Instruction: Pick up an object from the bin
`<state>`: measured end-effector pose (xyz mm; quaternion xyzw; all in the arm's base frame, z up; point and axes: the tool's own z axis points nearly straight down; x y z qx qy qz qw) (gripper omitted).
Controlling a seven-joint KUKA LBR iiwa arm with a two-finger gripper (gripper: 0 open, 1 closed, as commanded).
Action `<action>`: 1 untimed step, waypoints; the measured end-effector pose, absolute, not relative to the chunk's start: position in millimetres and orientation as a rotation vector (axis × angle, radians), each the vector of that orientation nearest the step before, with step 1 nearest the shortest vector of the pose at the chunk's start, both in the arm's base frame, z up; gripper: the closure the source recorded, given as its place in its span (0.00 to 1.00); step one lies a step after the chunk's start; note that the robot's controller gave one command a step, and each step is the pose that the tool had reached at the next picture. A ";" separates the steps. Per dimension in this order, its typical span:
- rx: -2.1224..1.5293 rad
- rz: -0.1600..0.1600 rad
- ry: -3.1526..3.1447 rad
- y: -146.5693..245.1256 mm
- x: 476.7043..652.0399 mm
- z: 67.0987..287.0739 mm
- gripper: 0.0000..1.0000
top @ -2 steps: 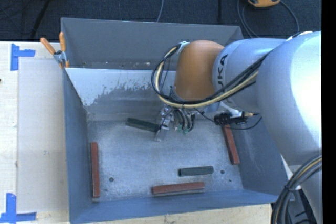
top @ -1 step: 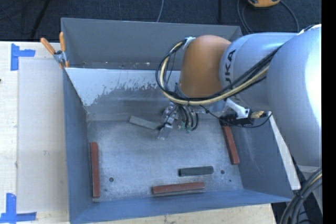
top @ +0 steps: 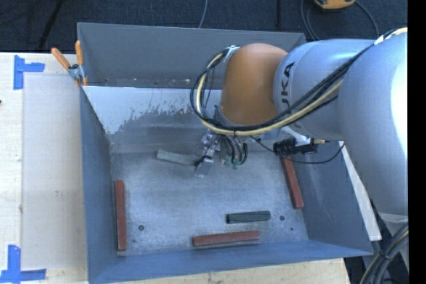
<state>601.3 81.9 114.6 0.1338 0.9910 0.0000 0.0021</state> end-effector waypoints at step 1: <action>0.030 -0.001 3.150 78.7 590.3 153.4 1.00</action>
Offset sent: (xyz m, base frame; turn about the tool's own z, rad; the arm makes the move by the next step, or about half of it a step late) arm -0.0428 -0.0153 0.1514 -0.0574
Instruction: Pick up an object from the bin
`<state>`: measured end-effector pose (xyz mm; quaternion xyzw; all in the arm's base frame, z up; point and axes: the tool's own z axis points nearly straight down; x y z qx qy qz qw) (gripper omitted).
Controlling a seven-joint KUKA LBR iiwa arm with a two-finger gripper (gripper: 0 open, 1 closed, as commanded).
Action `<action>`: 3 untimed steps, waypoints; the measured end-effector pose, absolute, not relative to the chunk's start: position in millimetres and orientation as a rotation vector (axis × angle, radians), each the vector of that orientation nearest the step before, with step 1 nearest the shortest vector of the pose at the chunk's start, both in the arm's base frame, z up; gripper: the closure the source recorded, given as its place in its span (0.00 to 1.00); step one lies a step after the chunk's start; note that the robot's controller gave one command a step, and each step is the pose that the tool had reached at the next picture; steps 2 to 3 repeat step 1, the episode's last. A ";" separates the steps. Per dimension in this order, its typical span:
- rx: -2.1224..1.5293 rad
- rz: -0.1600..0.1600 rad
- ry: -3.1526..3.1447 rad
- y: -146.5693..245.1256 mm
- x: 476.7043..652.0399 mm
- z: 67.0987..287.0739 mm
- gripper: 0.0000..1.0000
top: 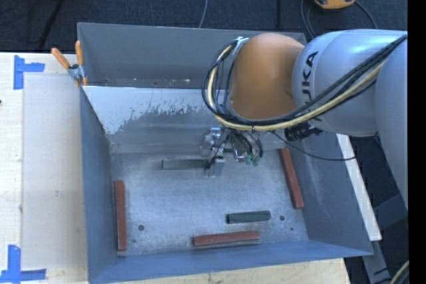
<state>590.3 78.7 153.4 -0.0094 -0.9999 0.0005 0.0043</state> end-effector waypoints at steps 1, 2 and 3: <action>-0.331 0.000 -3.125 66.7 558.9 265.4 1.00; -0.331 0.000 -3.125 66.7 558.9 265.4 1.00; -0.331 0.000 -3.125 66.7 558.9 265.4 1.00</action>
Offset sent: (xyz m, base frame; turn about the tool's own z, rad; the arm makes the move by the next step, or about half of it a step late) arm 0.0000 0.0000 0.0000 0.0000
